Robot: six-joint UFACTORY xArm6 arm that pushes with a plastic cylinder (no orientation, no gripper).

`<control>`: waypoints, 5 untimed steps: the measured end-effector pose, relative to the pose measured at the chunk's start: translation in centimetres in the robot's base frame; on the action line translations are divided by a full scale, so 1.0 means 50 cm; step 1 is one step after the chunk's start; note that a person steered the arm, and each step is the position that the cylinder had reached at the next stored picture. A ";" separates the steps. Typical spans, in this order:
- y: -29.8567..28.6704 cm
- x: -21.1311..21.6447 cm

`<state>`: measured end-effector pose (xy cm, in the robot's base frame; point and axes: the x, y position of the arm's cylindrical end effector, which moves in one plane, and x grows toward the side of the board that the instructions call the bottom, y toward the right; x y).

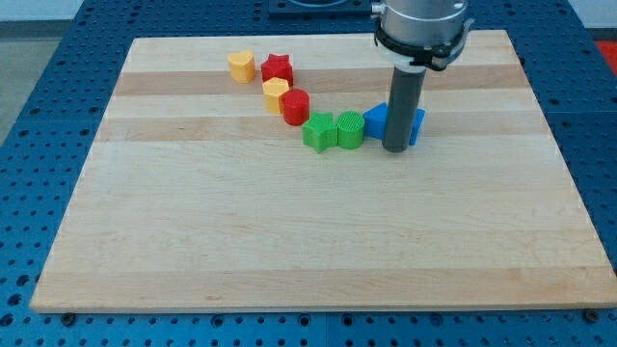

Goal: Push the green star with green circle towards left center of the board

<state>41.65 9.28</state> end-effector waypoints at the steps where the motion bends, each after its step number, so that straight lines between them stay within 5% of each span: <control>1: 0.000 -0.013; 5: -0.202 -0.024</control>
<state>40.43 -0.83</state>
